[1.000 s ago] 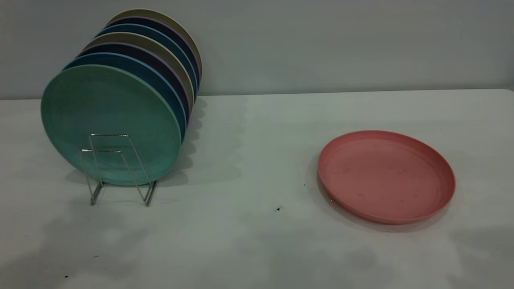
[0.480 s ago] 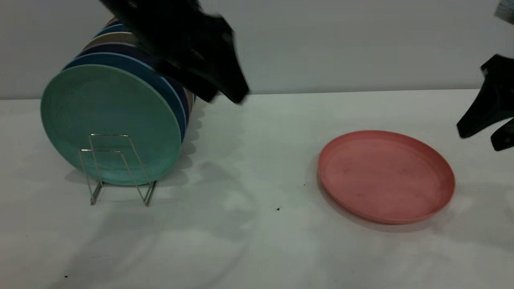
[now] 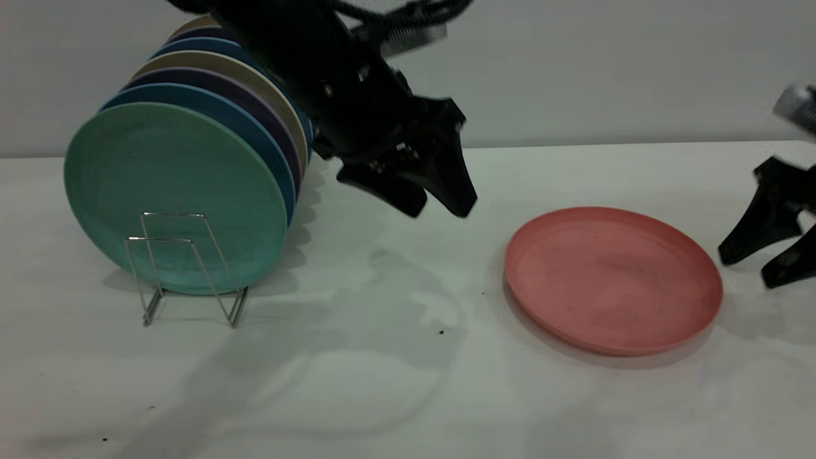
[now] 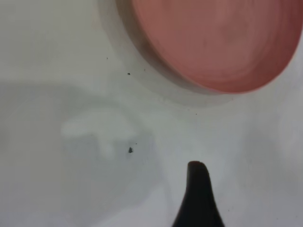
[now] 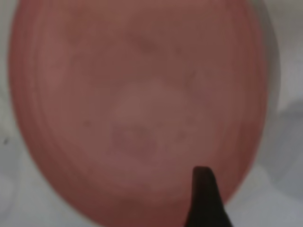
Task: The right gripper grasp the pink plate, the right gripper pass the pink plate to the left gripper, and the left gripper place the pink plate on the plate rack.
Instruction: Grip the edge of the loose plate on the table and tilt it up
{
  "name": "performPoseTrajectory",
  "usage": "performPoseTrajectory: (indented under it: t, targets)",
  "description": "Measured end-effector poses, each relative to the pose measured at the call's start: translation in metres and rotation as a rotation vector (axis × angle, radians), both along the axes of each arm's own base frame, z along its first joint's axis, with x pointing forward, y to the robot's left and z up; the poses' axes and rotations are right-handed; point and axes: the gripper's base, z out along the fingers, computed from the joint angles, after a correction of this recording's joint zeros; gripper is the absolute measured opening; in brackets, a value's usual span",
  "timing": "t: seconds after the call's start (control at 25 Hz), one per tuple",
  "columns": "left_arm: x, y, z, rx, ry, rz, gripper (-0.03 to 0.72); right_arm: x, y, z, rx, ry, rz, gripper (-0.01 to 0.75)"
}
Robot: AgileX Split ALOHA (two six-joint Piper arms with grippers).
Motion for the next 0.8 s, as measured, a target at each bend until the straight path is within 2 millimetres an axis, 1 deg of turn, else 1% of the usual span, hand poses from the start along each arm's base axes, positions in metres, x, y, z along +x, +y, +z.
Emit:
performPoseTrajectory:
  t: [0.12, 0.24, 0.36, 0.44, 0.48, 0.52, 0.6, 0.72, 0.8]
  targets:
    - [0.000, -0.001, 0.000, -0.001, 0.000, 0.001, 0.589, 0.008, 0.001, -0.016, 0.038, 0.018, -0.001, 0.534]
    - [0.001, -0.001, 0.001, -0.007, -0.004, 0.004, 0.589, 0.014, 0.001, -0.026, 0.063, 0.026, -0.011, 0.521]
    - [0.002, -0.001, 0.001, -0.007, -0.006, 0.004, 0.589, 0.015, 0.002, -0.034, 0.083, 0.029, -0.019, 0.498]
    - [0.002, -0.001, 0.001, -0.007, -0.010, 0.007, 0.589, 0.016, 0.003, -0.037, 0.098, 0.020, -0.017, 0.463]
    - [0.002, -0.001, 0.001, -0.007, -0.013, 0.009, 0.589, 0.016, 0.003, -0.040, 0.105, 0.018, -0.016, 0.437]
    - [0.003, -0.001, 0.001, -0.007, -0.018, 0.012, 0.589, 0.016, 0.004, -0.041, 0.112, 0.017, -0.012, 0.395]
    - [0.004, -0.001, 0.002, -0.008, -0.027, 0.019, 0.589, 0.015, 0.005, -0.043, 0.126, 0.020, -0.005, 0.290]
    - [0.005, -0.001, 0.002, -0.008, -0.038, 0.026, 0.589, 0.014, 0.006, -0.046, 0.136, 0.025, -0.002, 0.102]
    - [0.006, -0.001, 0.002, -0.008, -0.043, 0.029, 0.589, 0.014, 0.007, -0.047, 0.139, 0.024, 0.005, 0.037]
